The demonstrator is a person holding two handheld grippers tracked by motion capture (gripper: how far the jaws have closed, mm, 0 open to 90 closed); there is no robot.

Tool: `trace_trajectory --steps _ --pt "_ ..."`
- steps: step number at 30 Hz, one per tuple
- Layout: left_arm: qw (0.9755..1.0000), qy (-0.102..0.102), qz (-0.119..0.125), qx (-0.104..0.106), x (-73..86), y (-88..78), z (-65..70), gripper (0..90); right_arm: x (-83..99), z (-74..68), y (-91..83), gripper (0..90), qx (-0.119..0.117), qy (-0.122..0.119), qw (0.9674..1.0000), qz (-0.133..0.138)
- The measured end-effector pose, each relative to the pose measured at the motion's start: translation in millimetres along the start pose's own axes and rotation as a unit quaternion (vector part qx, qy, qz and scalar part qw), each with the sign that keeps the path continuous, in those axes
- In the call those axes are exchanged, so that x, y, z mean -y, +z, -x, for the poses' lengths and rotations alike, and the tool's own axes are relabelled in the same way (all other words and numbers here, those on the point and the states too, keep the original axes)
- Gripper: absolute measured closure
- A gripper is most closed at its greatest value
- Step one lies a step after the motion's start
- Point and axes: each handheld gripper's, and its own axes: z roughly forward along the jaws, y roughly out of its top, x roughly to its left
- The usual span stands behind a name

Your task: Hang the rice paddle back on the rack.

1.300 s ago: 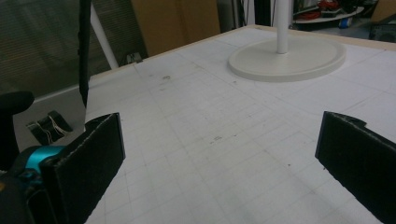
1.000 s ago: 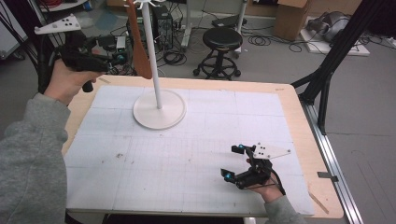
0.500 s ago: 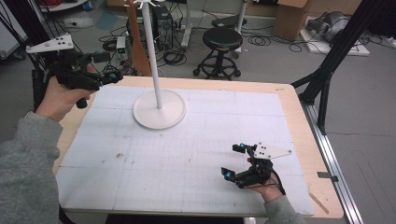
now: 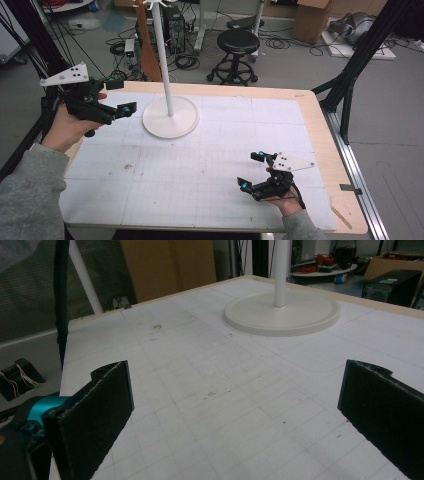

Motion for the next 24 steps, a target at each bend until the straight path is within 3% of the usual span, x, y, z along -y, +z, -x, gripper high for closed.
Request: trace_trajectory --steps 5,14,18,24 --pt "1.0 -0.008 0.006 -0.001 10.6 -3.2 4.1 1.7 -1.2 -0.5 0.0 0.0 0.0 0.002 1.0 0.001" --pt "0.9992 -0.012 0.027 -0.026 39.5 -19.6 11.4 1.7 -1.9 -2.4 2.5 0.0 -0.006 -0.009 0.9999 -0.004" --pt "0.9987 -0.006 0.015 -0.049 50.9 -27.3 12.5 1.7 -2.1 -3.2 2.2 0.0 -0.007 -0.012 0.9999 -0.003" --pt "0.9982 -0.005 0.008 -0.06 63.2 -33.7 13.0 1.7 -1.4 -2.3 3.5 0.0 -0.008 -0.01 0.9999 -0.008"
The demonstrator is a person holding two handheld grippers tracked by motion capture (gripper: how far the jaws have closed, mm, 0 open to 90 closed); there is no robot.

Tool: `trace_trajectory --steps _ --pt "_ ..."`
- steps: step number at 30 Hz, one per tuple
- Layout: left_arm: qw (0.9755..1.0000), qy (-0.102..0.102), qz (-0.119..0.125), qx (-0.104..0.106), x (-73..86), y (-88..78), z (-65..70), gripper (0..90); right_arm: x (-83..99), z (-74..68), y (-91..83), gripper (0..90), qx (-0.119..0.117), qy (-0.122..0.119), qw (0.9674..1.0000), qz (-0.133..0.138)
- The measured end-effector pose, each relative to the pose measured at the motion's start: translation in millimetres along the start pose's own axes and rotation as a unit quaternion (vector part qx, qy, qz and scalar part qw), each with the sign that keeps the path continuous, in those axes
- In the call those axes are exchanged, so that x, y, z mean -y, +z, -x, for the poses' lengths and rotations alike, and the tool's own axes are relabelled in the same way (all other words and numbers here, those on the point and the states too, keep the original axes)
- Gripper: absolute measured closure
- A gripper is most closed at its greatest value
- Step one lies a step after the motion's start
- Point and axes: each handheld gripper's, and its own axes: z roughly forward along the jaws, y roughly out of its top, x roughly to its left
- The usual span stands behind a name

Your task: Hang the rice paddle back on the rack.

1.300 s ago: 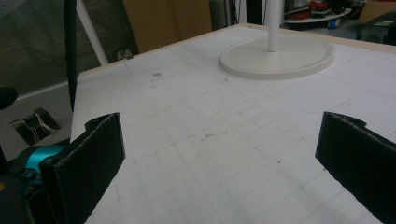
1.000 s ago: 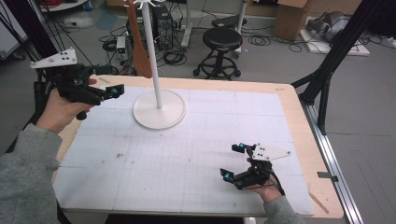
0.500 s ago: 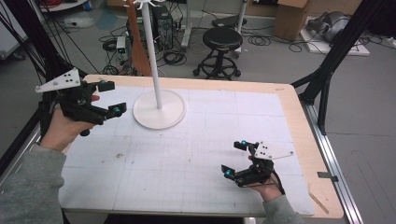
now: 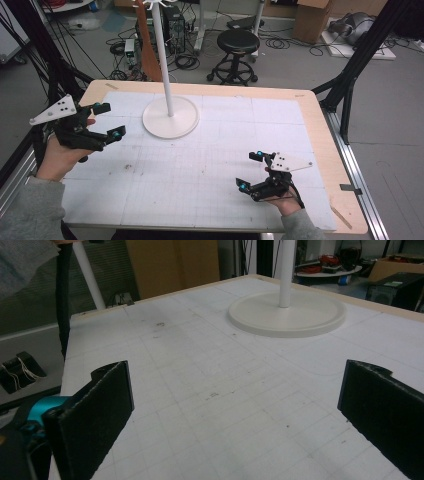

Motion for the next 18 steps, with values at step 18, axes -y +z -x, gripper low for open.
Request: trace_trajectory --steps 18 --pt "0.9997 -0.021 0.008 0.004 45.1 -7.1 13.0 1.7 -0.1 0.8 0.0 0.0 0.004 0.002 1.0 0.003"
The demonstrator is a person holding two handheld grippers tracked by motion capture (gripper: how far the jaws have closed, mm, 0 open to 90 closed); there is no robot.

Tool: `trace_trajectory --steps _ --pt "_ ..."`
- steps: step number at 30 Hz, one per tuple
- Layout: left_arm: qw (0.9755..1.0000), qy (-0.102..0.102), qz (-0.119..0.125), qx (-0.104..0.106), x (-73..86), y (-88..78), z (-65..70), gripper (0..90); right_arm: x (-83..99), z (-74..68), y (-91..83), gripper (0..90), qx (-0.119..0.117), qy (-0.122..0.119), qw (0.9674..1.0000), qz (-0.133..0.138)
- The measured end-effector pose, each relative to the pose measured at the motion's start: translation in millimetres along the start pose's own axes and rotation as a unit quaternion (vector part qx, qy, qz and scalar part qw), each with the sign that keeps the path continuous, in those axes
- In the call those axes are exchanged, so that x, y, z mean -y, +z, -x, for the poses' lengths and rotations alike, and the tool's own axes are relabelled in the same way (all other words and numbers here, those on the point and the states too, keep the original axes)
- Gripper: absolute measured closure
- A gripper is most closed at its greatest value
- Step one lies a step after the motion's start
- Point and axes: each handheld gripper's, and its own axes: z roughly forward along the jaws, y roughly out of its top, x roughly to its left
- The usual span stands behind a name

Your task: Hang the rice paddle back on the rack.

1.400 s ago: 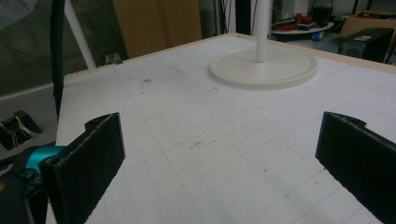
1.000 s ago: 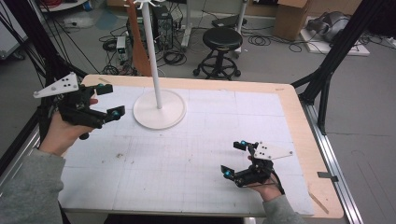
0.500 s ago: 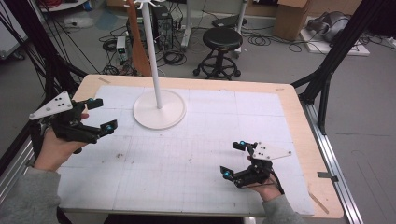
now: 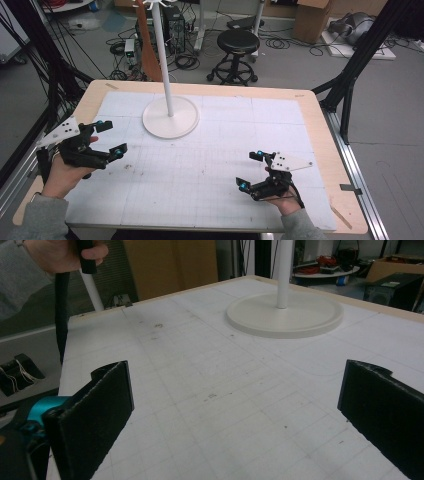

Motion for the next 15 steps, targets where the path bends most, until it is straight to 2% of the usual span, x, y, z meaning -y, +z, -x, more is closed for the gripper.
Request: trace_trajectory --steps 5,15 --pt "1.0 -0.004 0.001 -0.009 13.0 -2.0 0.6 1.7 -0.2 0.3 -0.9 0.0 0.003 0.001 1.0 0.004" --pt "0.9999 -0.009 0.0 -0.012 32.4 -4.9 4.1 1.7 0.0 0.5 -0.7 0.0 0.004 0.002 1.0 0.003"
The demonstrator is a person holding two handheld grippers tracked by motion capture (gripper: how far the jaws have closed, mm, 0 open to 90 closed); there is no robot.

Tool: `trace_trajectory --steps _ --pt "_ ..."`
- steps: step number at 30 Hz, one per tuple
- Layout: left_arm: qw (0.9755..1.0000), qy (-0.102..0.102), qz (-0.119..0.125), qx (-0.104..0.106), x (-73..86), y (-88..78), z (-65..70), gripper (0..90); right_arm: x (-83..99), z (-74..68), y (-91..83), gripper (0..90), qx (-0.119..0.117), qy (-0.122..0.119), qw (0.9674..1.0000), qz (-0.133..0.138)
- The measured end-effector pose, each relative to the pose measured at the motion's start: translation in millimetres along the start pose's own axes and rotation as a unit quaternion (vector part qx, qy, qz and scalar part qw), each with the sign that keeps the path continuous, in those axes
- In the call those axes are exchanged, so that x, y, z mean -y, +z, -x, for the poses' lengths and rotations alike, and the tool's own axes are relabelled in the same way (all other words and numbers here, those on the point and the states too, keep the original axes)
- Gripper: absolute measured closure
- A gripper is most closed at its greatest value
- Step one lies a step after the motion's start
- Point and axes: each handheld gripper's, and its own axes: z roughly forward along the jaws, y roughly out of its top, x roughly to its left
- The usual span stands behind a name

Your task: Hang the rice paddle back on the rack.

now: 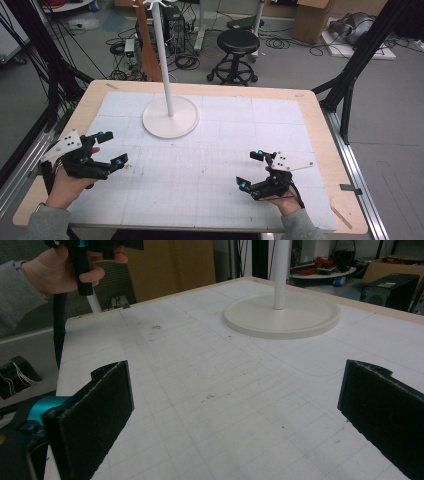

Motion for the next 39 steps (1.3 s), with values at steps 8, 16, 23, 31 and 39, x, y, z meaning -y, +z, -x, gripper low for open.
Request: trace_trajectory --steps 8,16,23,31,39 --pt "1.0 -0.005 0.003 -0.002 11.7 -3.2 2.4 1.7 0.1 0.7 -0.3 0.0 0.003 0.001 1.0 0.0" --pt "0.9999 -0.006 0.006 -0.013 20.3 -7.3 3.8 1.7 0.0 3.3 -3.2 0.0 0.014 0.006 0.9999 0.006" --pt "0.9994 -0.008 0.003 -0.032 27.2 -11.4 1.9 1.7 0.2 5.5 -6.1 0.0 0.028 0.009 0.9995 0.008" --pt "0.9985 -0.007 0.006 -0.054 31.6 -18.2 -0.2 1.7 1.2 11.5 -11.8 0.0 0.05 0.01 0.9986 0.015" --pt "0.9978 -0.008 0.005 -0.065 33.5 -19.8 0.5 1.7 2.8 20.3 -17.7 0.0 0.087 0.017 0.9959 0.021"
